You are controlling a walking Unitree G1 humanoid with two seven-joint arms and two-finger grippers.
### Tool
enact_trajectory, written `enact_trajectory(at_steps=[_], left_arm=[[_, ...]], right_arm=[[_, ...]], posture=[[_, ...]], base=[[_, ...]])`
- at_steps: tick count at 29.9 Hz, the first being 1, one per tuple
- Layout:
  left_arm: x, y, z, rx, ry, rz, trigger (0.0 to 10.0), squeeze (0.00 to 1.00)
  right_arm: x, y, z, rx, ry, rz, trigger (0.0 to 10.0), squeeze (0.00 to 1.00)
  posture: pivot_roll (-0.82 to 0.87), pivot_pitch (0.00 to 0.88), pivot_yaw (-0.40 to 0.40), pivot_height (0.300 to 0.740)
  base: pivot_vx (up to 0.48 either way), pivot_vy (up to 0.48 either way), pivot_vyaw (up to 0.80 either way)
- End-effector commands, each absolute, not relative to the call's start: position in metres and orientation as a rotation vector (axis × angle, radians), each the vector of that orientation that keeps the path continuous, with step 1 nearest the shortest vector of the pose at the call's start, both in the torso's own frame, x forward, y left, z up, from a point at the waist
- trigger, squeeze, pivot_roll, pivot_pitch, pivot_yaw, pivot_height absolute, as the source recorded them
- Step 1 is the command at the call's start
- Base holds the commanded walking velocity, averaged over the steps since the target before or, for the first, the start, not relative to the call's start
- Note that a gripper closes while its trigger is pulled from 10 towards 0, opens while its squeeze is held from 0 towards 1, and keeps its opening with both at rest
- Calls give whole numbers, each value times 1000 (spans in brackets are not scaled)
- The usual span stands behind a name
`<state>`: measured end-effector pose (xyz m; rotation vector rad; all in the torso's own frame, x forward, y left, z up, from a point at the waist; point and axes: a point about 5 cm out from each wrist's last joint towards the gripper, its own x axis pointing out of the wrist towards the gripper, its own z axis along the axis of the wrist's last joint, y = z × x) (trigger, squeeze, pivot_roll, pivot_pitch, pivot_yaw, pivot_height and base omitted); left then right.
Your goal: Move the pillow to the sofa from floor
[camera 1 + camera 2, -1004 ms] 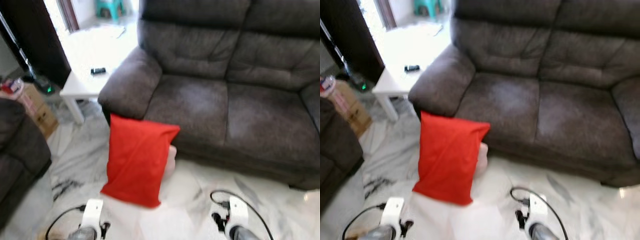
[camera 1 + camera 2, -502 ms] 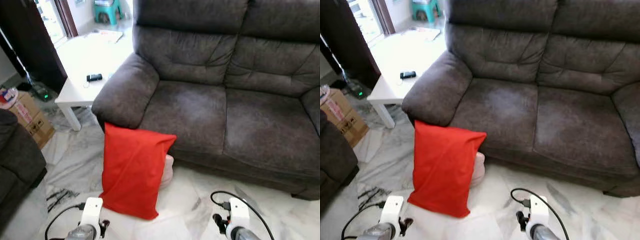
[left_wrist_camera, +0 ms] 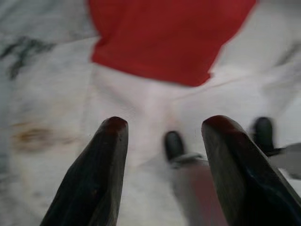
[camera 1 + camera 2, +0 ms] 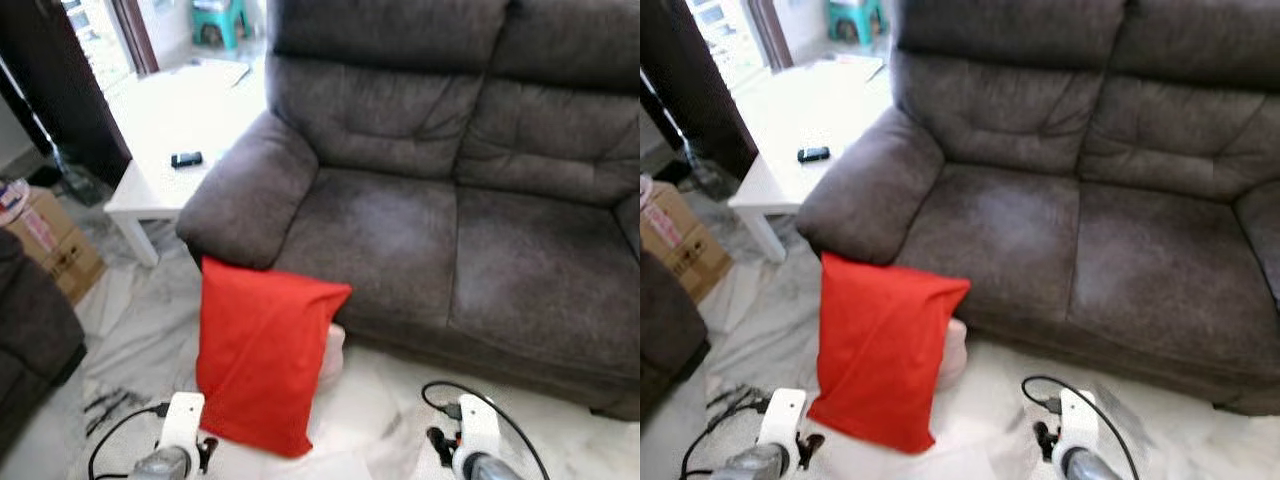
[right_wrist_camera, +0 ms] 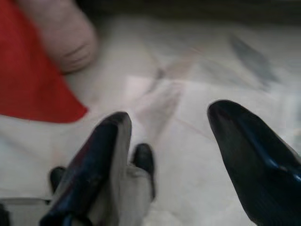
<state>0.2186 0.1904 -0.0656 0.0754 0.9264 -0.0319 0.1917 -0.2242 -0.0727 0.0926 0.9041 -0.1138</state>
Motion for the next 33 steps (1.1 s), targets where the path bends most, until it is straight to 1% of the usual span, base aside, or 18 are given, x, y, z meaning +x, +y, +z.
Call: enact_trajectory(at_steps=[1,7,19,21,33], left_arm=[[214,201,-67,109,948,-18,10000,0],[214,201,-67,109,948,-18,10000,0],[214,201,-67,109,948,-19,10000,0],[214,201,-67,110,948,-19,10000,0],[214,201,-67,106,947,-18,10000,0]], right_arm=[[196,-217,-72,104,896,-103,10000,0],[196,-218,-72,102,897,-104,10000,0],[196,-218,-72,108,894,-116,10000,0],[196,-218,-72,108,893,-116,10000,0],[196,-218,-72,102,897,-112,10000,0]], posture=[[-75,84,-6,740],[-76,84,-7,740],[-75,84,-6,740],[-76,84,-5,740],[-76,84,-7,740]], base=[[240,0,0],[242,0,0],[0,0,0],[240,0,0],[20,0,0]])
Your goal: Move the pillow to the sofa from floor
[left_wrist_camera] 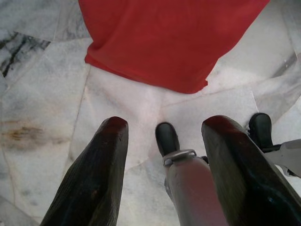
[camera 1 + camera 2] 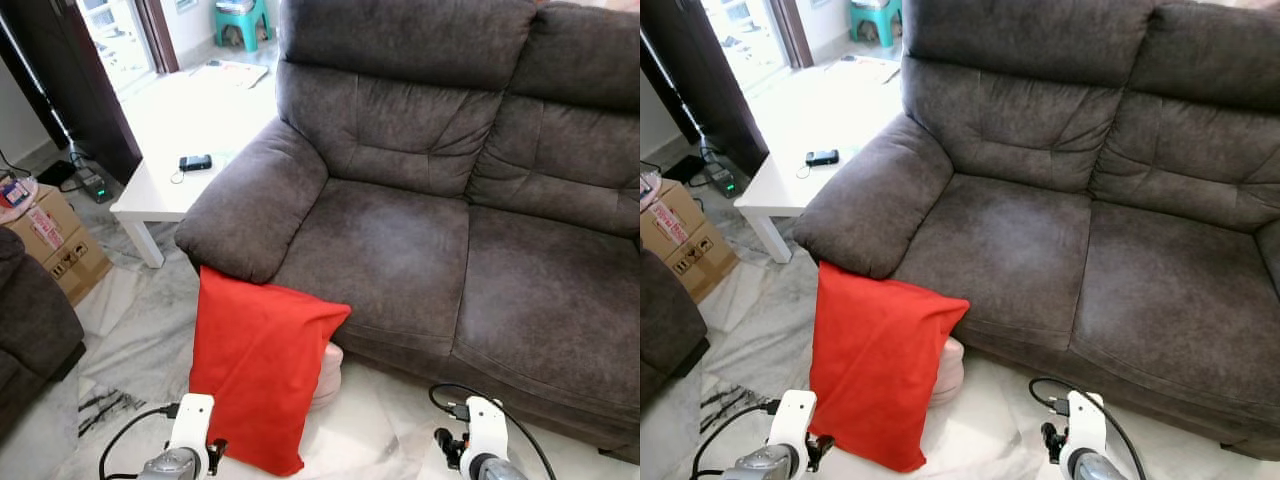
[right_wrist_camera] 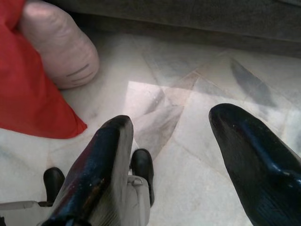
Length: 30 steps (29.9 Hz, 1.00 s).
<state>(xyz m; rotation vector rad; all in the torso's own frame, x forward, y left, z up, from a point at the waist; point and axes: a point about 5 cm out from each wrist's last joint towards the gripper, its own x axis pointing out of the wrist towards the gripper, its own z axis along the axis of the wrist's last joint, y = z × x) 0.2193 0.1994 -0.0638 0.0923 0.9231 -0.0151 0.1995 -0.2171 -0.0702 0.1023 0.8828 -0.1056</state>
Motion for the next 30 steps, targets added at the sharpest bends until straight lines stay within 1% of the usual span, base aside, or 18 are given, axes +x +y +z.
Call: enact_trajectory(at_steps=[1,9,30], left_arm=[[214,201,-67,106,946,-18,10000,0],[214,201,-67,106,946,-17,10000,0],[214,201,-67,108,946,-19,10000,0]], right_arm=[[196,-218,-72,101,897,-111,10000,0],[197,-219,-72,70,904,-91,10000,0],[197,-218,-72,64,905,-80,10000,0]], posture=[[-76,84,-7,740],[-76,85,-8,740],[-75,85,-8,740]], base=[[240,0,0],[251,0,0],[252,0,0]])
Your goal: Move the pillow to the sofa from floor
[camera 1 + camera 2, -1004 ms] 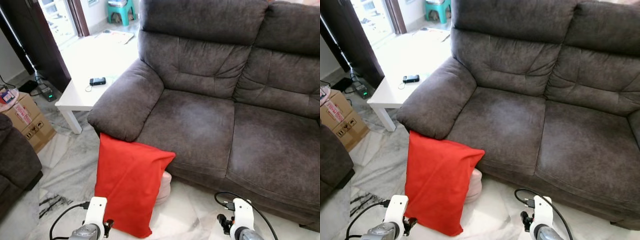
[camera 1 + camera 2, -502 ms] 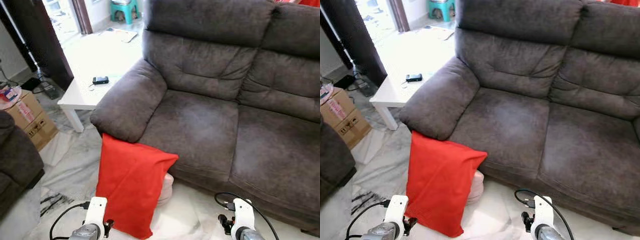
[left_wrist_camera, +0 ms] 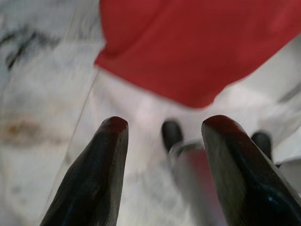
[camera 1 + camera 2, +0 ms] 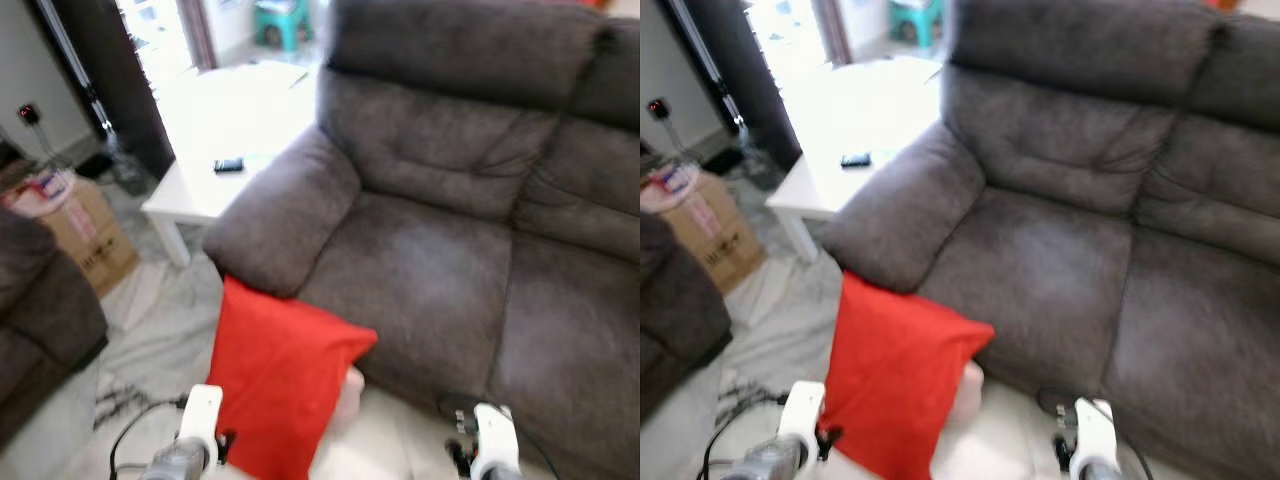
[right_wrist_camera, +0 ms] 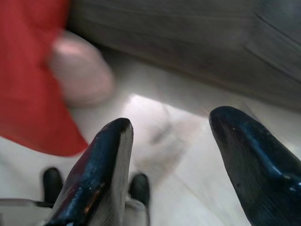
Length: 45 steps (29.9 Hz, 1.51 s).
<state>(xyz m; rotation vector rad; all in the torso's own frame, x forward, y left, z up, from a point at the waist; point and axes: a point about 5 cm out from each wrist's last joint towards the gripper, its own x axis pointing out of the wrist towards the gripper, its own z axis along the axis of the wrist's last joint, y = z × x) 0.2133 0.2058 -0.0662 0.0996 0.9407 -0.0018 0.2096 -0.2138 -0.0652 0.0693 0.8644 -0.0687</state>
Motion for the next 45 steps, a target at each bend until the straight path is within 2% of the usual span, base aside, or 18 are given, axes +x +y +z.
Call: enact_trajectory(at_steps=[1,7,18,38,45], left_arm=[[214,201,-67,108,946,-19,10000,0],[214,201,-67,112,947,-20,10000,0],[214,202,-67,123,947,-19,10000,0],[214,202,-67,122,949,-26,10000,0],[214,202,-67,123,950,-24,10000,0]], right_arm=[[197,-218,-72,63,905,-79,10000,0],[197,-218,-72,61,905,-76,10000,0],[197,-218,-72,62,905,-76,10000,0],[197,-218,-71,63,905,-73,10000,0],[196,-217,-72,87,903,-91,10000,0]], posture=[[-75,86,-8,740],[-75,87,-8,740],[-75,87,-7,740],[-74,87,-9,740],[-73,87,-8,740]], base=[[255,0,444],[251,0,518],[0,0,533],[0,0,773],[0,0,0]])
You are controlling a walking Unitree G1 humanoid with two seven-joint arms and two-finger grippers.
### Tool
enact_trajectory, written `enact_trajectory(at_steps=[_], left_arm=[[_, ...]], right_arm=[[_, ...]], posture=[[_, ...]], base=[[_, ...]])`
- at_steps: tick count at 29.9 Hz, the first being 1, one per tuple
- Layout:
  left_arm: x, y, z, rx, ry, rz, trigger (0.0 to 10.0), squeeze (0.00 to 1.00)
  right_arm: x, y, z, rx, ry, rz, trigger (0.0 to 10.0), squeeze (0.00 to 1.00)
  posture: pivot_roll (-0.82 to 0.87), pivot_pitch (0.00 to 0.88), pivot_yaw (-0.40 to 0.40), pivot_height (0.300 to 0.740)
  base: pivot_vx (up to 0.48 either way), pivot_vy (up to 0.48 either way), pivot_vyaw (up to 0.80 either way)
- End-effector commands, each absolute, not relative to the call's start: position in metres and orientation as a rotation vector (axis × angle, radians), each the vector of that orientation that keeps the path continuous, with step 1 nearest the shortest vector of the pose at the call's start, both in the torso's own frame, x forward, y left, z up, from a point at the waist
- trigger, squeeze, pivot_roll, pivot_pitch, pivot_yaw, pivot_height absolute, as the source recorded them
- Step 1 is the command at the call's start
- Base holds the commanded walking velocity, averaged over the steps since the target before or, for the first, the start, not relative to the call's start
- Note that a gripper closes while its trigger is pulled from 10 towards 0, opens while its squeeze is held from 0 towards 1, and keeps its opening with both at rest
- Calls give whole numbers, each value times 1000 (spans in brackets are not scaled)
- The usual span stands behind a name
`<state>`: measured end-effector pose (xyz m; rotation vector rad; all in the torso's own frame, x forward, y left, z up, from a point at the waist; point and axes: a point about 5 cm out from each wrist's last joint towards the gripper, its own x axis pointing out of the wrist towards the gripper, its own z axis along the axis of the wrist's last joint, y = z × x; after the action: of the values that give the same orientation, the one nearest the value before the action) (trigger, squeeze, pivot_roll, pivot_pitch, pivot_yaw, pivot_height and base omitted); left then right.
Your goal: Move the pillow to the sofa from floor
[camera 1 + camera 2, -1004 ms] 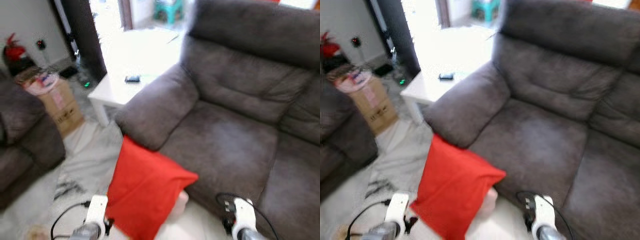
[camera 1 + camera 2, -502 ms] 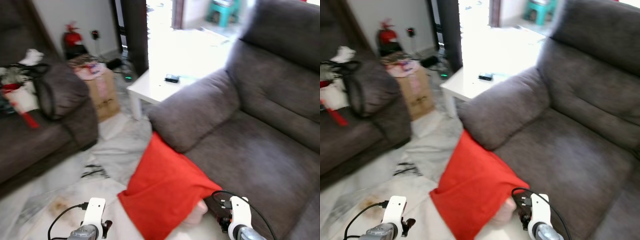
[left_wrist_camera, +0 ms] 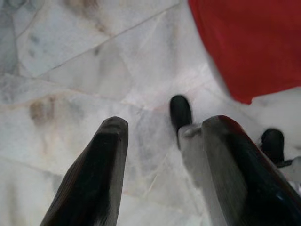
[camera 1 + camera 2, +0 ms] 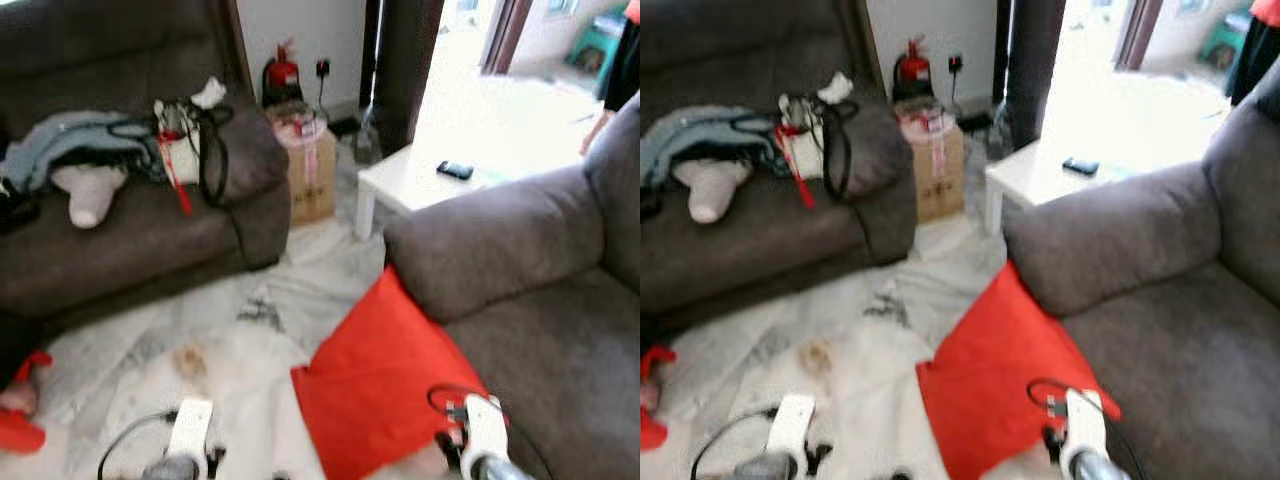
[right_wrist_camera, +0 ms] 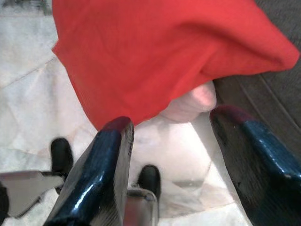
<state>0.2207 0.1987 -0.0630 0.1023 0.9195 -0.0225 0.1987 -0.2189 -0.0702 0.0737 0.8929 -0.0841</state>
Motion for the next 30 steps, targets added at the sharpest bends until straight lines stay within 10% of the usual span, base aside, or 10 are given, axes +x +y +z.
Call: enact_trajectory(at_steps=[1,30], left_arm=[[214,202,-67,124,950,-24,10000,0],[214,202,-66,122,946,-15,10000,0]], right_arm=[[196,-217,-72,93,899,-96,10000,0],[197,-217,-72,107,890,-109,10000,0]], posture=[[-74,87,-9,740],[-72,87,-10,740]], base=[[0,0,0],[26,0,0]])
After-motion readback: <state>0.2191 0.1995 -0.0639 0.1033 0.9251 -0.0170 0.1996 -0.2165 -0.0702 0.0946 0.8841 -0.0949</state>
